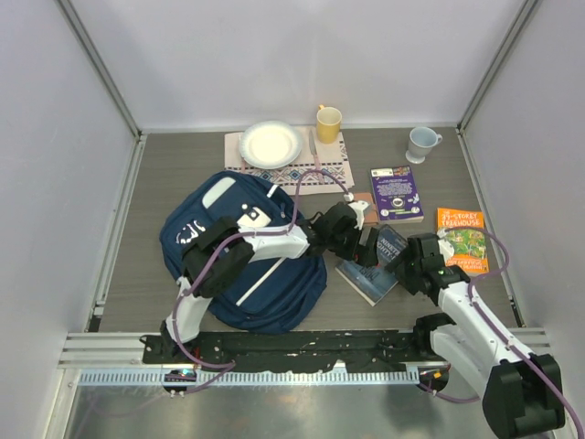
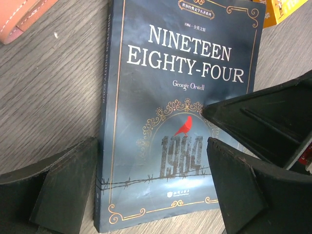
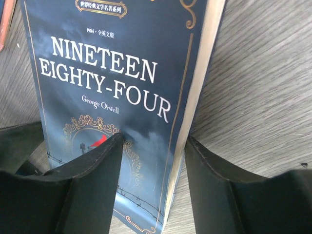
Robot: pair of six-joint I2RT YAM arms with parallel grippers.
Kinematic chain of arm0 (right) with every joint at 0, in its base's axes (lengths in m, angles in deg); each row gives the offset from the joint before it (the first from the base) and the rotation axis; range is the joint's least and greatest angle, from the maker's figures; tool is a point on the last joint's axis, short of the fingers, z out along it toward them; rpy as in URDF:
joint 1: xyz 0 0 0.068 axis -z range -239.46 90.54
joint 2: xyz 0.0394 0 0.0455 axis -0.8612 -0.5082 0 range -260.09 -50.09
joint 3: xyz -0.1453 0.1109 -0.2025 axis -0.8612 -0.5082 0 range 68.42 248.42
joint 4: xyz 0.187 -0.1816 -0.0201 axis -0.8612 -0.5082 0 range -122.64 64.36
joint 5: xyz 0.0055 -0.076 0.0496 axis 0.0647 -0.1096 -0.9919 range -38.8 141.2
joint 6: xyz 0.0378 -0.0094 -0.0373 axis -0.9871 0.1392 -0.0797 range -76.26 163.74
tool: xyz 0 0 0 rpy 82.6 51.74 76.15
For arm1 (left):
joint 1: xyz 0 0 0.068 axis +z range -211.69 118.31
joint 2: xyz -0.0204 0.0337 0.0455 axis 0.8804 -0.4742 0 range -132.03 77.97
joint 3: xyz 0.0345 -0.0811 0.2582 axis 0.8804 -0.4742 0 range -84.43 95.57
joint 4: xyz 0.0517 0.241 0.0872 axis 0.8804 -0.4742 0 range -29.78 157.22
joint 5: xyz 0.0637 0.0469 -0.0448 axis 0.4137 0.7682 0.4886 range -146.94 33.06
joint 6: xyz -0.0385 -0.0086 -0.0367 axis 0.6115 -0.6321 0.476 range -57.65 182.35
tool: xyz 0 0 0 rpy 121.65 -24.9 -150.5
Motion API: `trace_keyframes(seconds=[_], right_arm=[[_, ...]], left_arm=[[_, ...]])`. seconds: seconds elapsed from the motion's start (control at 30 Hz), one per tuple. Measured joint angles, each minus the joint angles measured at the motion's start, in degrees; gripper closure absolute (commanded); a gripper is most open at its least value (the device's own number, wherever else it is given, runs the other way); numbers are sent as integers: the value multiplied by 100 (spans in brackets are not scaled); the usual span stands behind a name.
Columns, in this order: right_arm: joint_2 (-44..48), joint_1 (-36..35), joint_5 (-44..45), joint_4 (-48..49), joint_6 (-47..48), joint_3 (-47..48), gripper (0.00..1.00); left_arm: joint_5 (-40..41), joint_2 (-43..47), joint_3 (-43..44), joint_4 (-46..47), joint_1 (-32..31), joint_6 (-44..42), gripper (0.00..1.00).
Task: Pack the student bag
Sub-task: Pick up the book from the center of the board.
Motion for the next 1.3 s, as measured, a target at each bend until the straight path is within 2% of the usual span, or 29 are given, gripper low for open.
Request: trace_keyframes(seconds=[0.17, 0.2, 0.3, 0.47, 0.67, 0.8, 0.97, 1.3], right_arm=[[138, 24, 39, -4, -55, -31, 73], [234, 28, 61, -24, -66, -33, 86], [540, 35, 55, -63, -94, -31, 99], [745, 35, 50, -151, -79, 0, 99], [876, 26, 59, -428, 37, 358, 99], [1060, 11, 90, -734, 151, 715, 99], [1268, 11, 79, -1060, 337, 1029, 99], [1956, 11, -973, -791, 601, 1084, 99]], left_arm=[[-52, 46, -166, 249, 59, 90, 7], [-52, 57, -190, 273, 74, 96, 7], [-52, 66, -205, 293, 105, 96, 8], [-52, 74, -205, 282, 105, 96, 7], [-2, 227, -205, -2, 70, 70, 1], [260, 686, -216, -367, 48, -9, 0], [503, 1561, -446, -374, 151, -85, 0], [175, 1862, -929, -81, 623, -37, 0]])
